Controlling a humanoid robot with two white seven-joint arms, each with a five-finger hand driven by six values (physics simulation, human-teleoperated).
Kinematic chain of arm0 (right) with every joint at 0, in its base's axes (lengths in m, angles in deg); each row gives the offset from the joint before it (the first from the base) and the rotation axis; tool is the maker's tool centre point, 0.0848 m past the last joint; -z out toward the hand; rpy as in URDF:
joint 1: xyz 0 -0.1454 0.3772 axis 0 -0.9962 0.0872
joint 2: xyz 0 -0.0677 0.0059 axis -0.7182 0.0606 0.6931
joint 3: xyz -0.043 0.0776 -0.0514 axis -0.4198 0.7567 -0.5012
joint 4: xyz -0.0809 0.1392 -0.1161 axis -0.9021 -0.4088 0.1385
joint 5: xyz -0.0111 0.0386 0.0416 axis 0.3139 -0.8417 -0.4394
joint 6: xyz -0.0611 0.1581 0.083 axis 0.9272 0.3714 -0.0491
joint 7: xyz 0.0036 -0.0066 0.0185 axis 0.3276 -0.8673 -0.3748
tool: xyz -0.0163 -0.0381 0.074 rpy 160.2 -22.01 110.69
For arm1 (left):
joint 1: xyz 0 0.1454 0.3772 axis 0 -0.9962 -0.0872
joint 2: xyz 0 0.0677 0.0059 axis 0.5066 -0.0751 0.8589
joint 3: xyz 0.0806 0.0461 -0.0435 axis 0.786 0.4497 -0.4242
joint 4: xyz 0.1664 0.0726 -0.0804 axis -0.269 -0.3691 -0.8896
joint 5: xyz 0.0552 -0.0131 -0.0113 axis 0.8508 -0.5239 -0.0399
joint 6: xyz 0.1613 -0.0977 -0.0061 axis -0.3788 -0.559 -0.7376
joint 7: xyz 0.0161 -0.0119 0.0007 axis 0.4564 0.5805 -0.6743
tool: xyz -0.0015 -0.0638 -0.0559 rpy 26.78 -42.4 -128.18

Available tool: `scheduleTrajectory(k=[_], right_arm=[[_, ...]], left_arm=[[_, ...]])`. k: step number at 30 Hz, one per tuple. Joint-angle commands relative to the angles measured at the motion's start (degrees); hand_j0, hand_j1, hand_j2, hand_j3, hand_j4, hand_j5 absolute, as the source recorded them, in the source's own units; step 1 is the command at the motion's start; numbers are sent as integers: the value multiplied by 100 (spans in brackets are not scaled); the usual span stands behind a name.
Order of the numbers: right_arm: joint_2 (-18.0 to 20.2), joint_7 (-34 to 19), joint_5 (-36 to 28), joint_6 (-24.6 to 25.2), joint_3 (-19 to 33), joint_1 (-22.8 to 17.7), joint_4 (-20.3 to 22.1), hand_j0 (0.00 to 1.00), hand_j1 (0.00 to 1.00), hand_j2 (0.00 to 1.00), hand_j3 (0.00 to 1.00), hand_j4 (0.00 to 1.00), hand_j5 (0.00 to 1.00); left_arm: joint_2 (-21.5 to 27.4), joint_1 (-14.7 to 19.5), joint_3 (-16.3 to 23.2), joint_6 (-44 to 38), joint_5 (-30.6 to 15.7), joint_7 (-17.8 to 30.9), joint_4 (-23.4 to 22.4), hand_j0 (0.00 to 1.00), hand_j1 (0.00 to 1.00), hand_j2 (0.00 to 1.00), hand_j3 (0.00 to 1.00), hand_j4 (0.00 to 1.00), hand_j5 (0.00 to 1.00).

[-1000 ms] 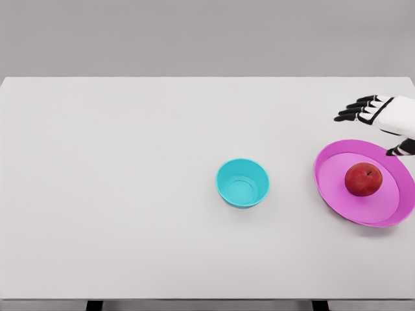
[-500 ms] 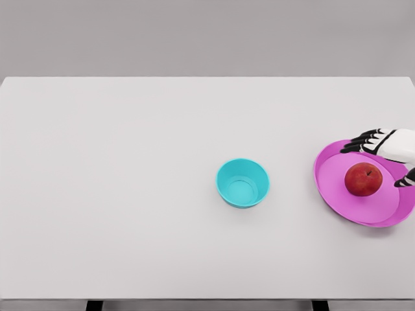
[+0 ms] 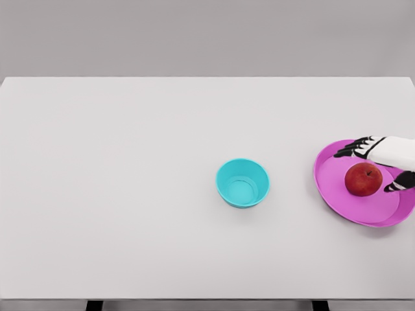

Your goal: Put the apple from the pink plate into the blue bowl with your right arm

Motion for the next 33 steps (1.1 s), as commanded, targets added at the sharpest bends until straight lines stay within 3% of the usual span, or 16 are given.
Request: scheduleTrajectory(k=[1,11,30,33], right_arm=[[-35,1,15,12,-205,18,-74,100,100,100,100,100,100],[-114,1,147,12,-381,158,-329,100,100,100,100,100,100],[-167,1,182,12,-645,237,-303,100,100,100,100,100,100],[-167,1,182,12,-653,237,-320,95,95,95,95,95,95]], left_arm=[[0,0,-1,0,0,0,-1,100,100,100,100,100,100],[0,0,-1,0,0,0,-1,100,100,100,100,100,100],[0,0,-1,0,9,0,-1,100,100,100,100,100,100],[0,0,-1,0,0,0,-1,100,100,100,100,100,100]])
